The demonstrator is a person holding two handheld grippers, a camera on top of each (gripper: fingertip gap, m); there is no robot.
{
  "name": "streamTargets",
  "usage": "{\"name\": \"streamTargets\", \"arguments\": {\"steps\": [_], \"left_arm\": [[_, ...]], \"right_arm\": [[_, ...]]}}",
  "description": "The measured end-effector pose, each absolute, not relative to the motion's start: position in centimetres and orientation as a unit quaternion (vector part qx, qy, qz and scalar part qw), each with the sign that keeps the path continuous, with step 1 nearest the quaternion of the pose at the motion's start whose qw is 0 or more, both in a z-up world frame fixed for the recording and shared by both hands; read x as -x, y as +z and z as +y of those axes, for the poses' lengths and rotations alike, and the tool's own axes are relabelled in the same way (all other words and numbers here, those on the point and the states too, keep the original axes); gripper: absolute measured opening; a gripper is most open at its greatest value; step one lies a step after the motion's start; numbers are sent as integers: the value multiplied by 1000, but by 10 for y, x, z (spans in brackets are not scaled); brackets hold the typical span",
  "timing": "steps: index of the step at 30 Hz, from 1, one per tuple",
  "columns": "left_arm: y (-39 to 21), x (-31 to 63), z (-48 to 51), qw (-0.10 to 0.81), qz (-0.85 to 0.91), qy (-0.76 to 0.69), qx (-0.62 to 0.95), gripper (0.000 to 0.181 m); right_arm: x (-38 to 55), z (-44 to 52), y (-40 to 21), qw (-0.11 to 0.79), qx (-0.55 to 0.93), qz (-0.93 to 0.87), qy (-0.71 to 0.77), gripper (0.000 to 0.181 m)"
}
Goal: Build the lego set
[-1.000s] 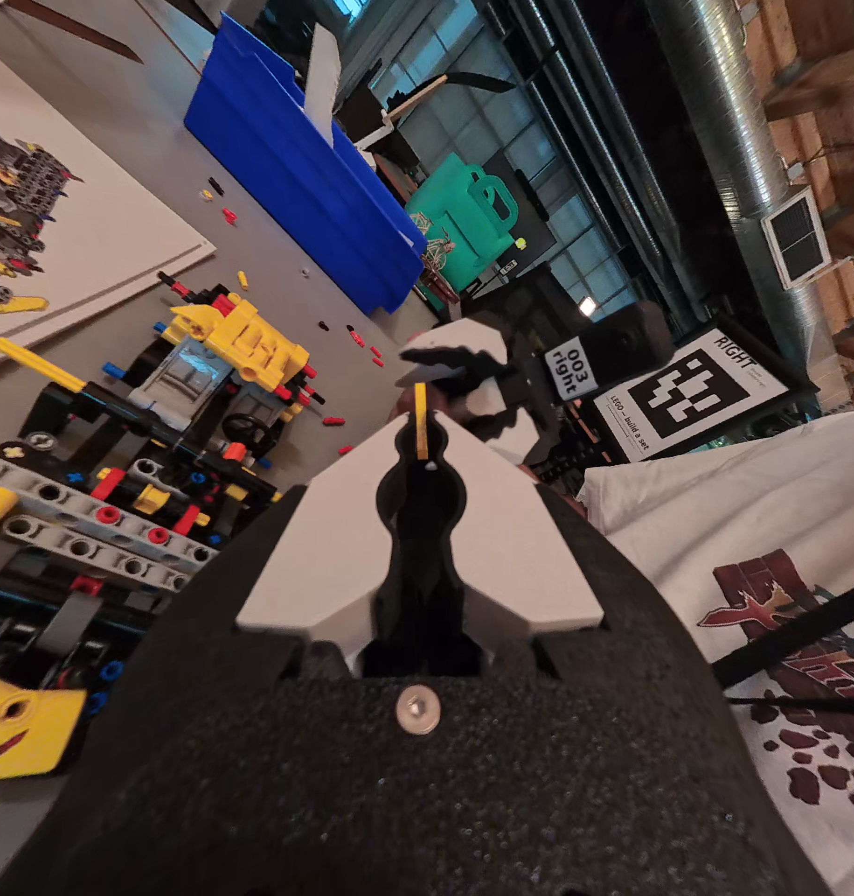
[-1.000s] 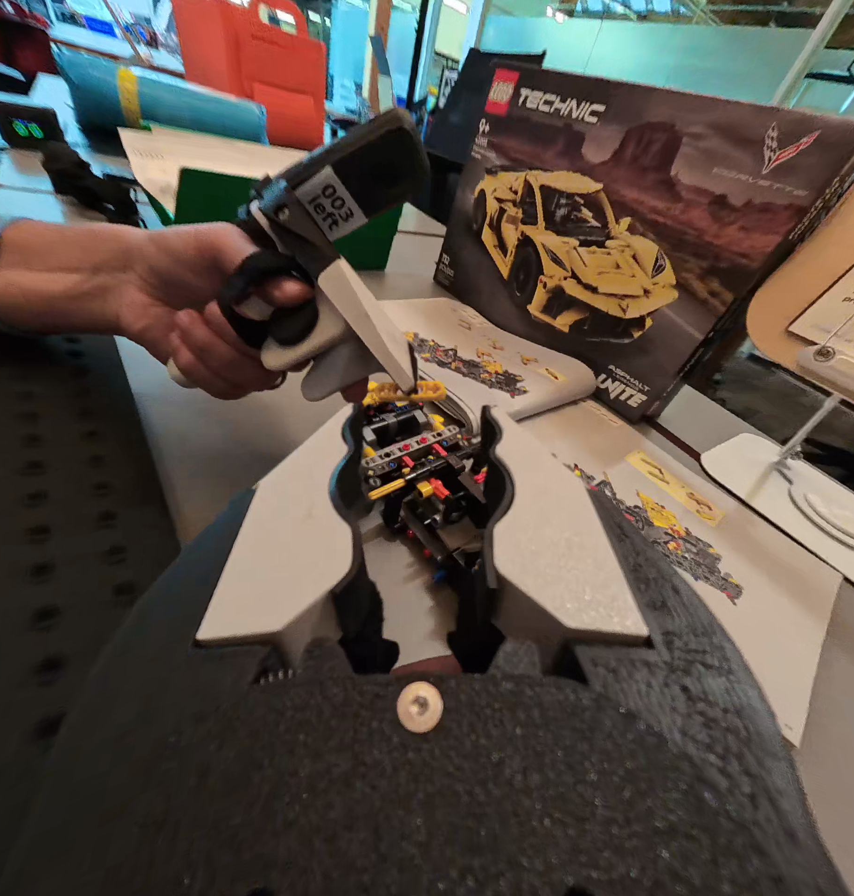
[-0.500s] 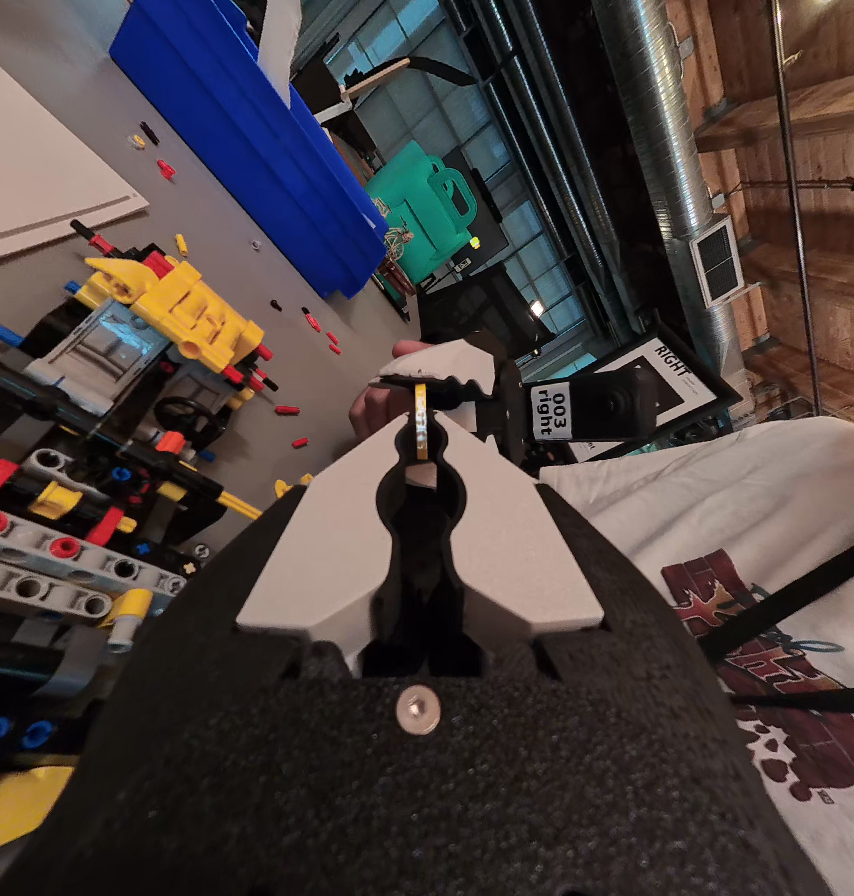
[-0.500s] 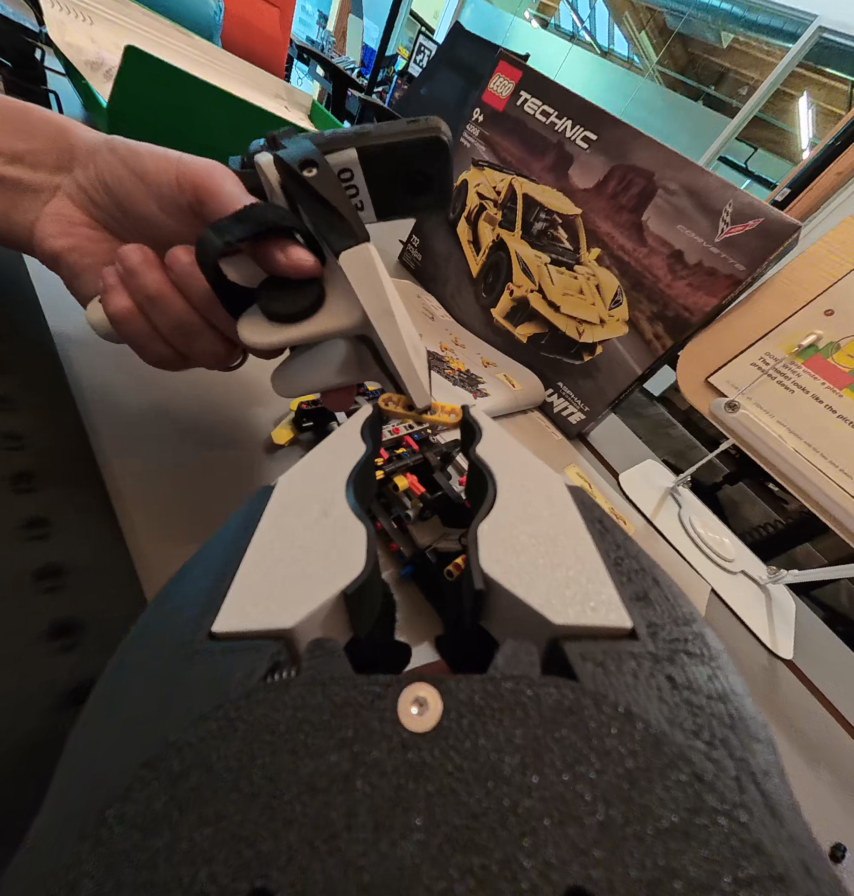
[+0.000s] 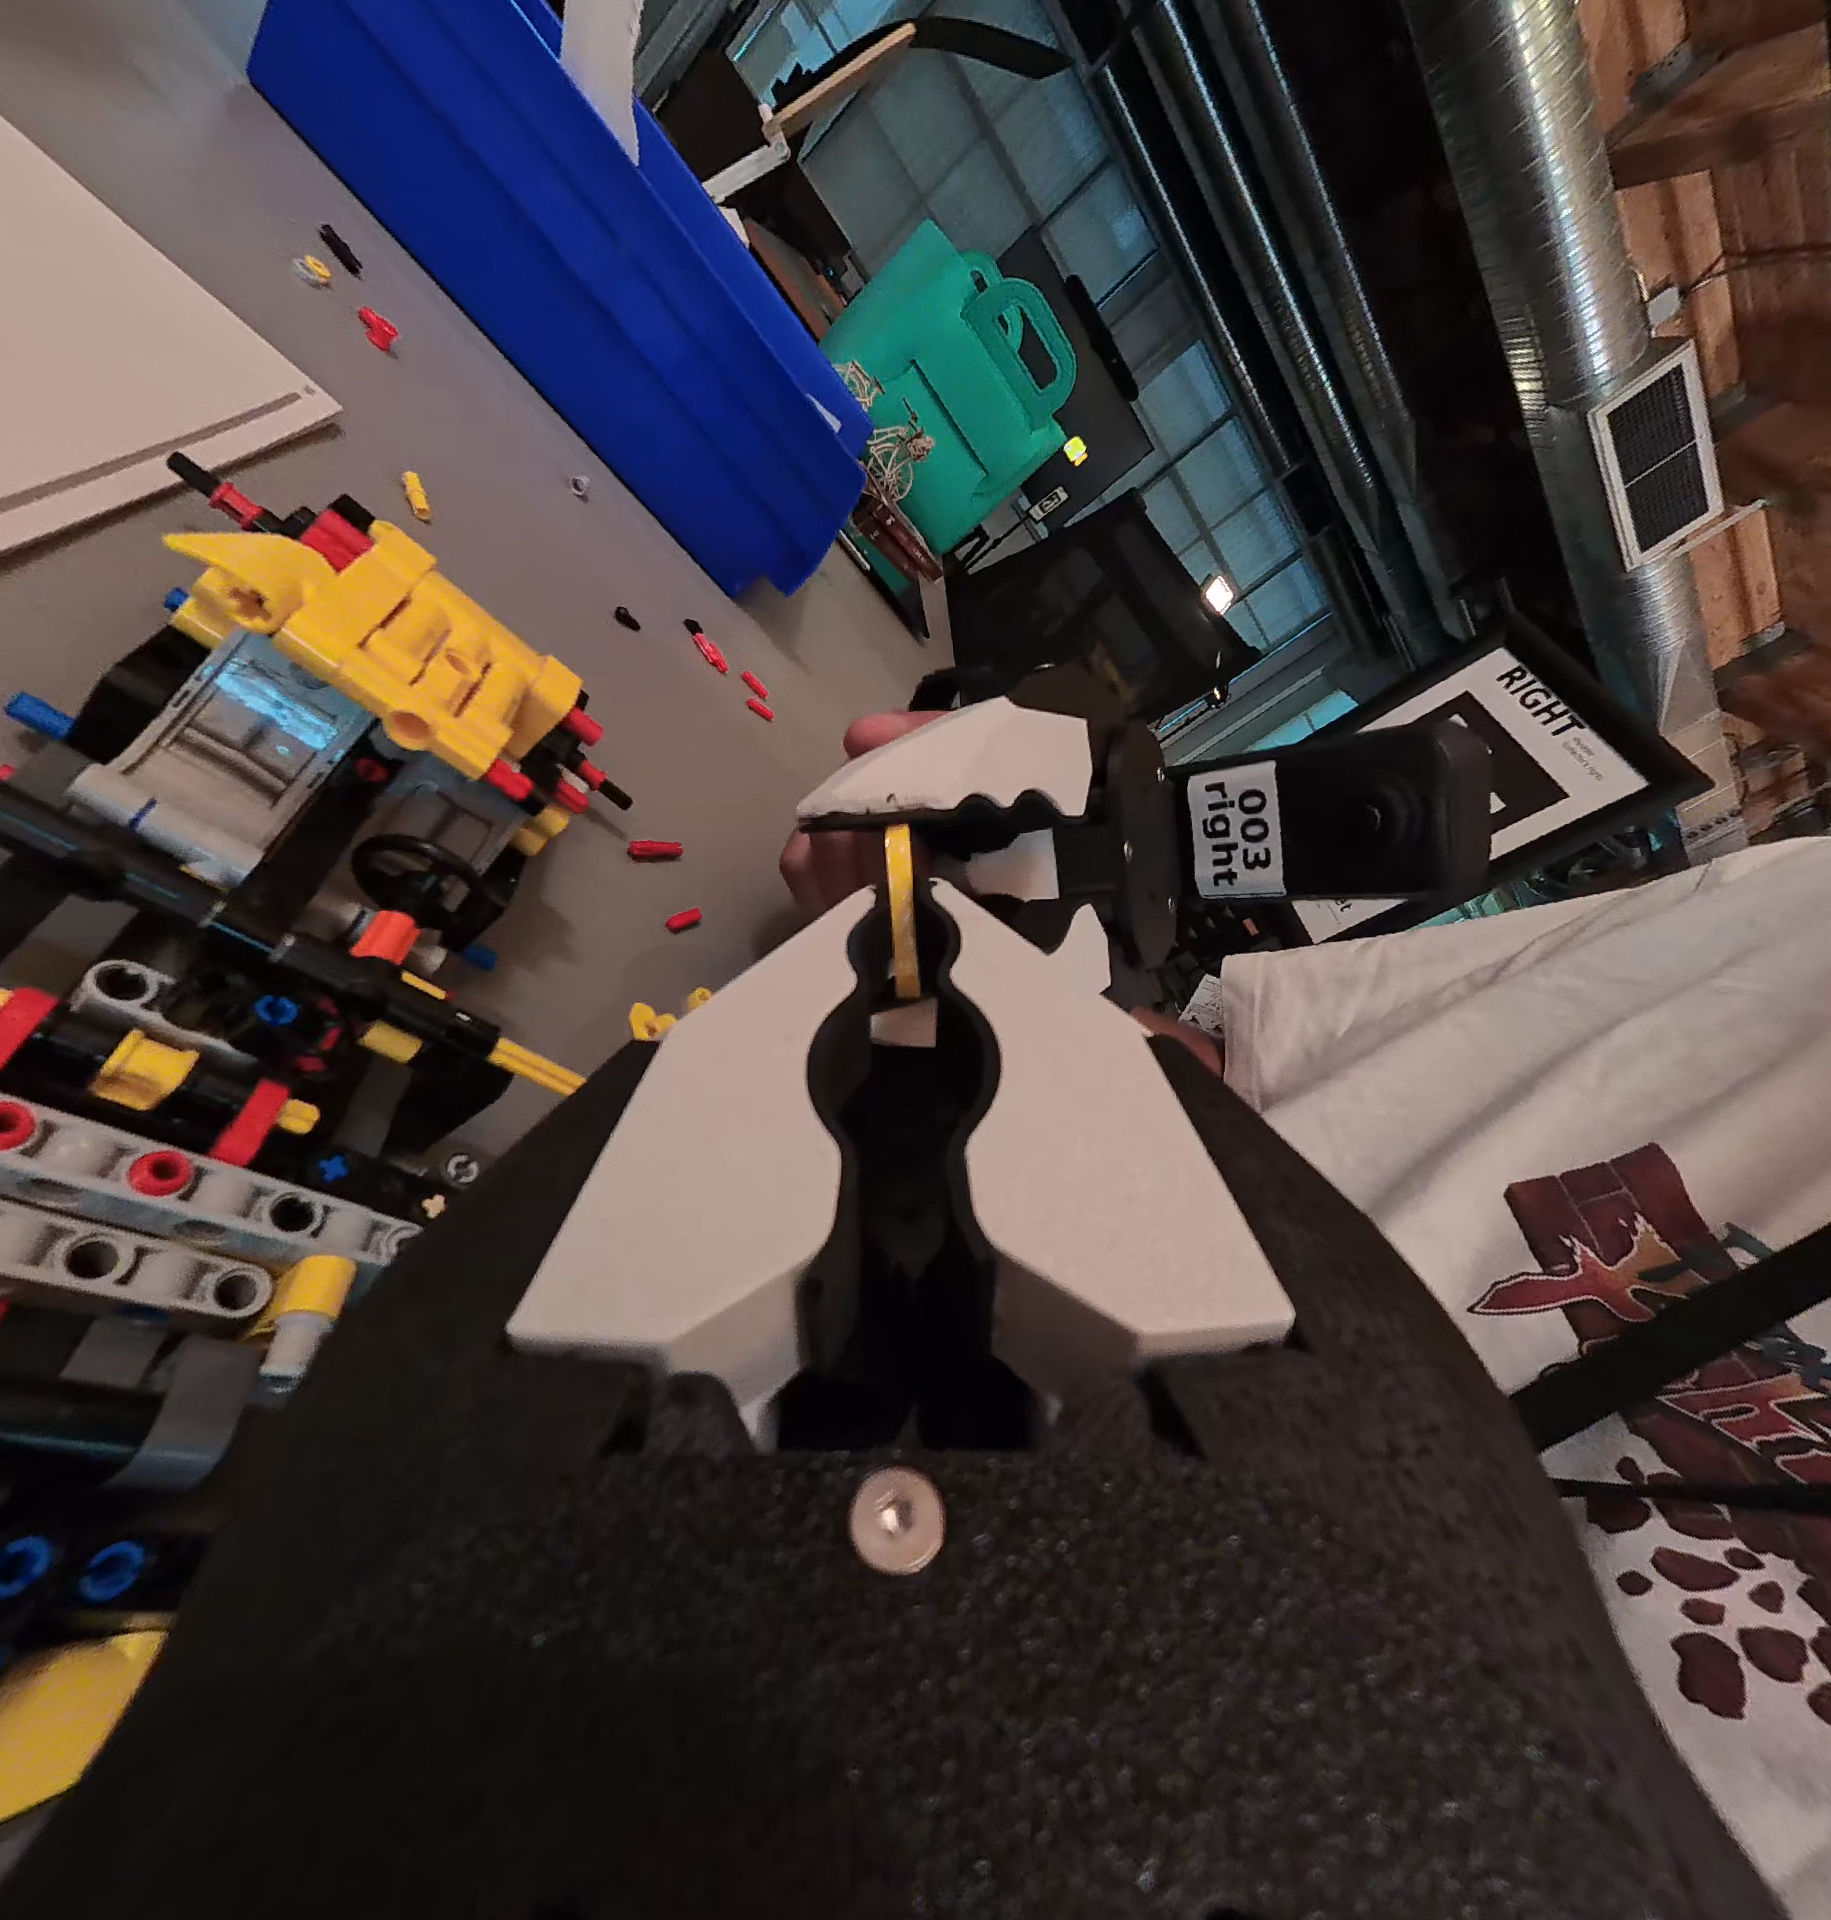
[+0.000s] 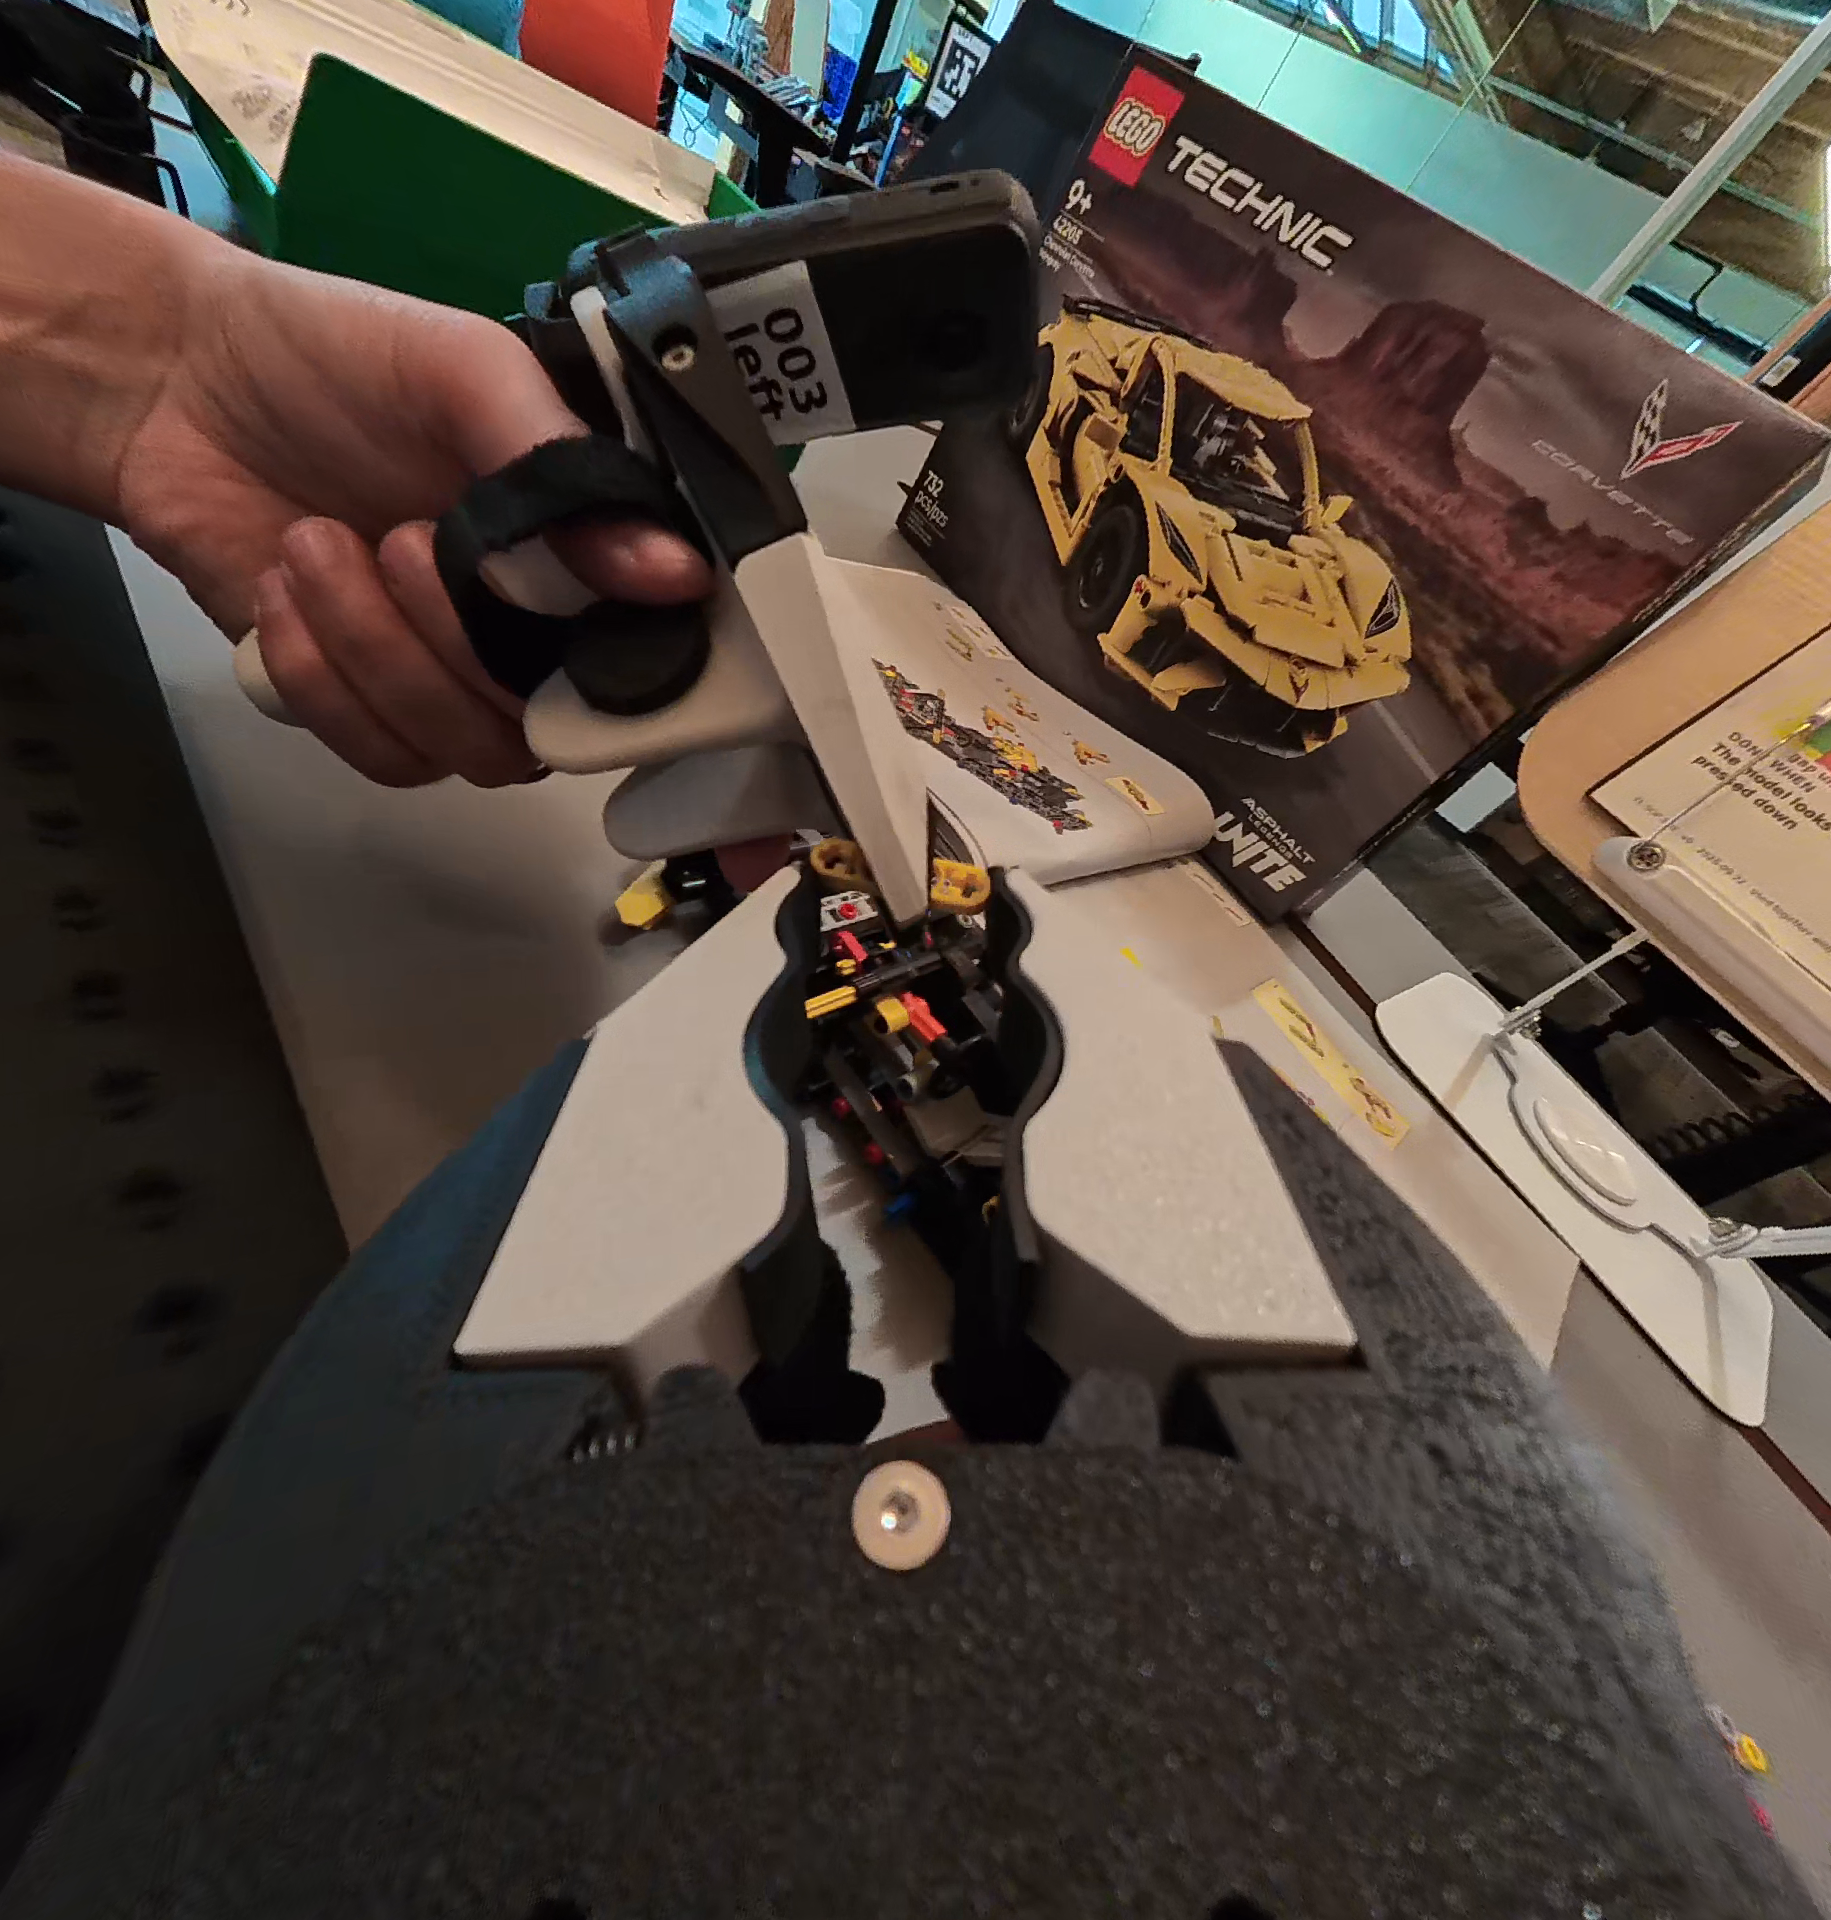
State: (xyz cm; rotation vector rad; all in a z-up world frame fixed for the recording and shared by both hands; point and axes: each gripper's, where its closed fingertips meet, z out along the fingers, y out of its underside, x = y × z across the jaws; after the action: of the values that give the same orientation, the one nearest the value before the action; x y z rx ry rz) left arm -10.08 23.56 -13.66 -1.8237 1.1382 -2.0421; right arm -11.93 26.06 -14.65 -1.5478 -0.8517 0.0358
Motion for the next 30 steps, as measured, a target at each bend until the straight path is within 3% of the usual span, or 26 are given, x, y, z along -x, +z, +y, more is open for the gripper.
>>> {"name": "streamTargets", "arguments": {"steps": [11,15,19,30], "left_arm": [[-137,110,272,168,368,-646,647,3],[-142,110,276,188,380,-623,657,3],[-147,107,269,197,406,-603,658,4],[-146,106,264,206,425,-592,653,4]], "right_arm": [[84,259,-129,637,704,-275,151,34],[28,246,-159,519,798,-244,186,34],[15,214,-202,381,864,-278,173,19],[27,201,-244,304,876,-356,113,13]]}}
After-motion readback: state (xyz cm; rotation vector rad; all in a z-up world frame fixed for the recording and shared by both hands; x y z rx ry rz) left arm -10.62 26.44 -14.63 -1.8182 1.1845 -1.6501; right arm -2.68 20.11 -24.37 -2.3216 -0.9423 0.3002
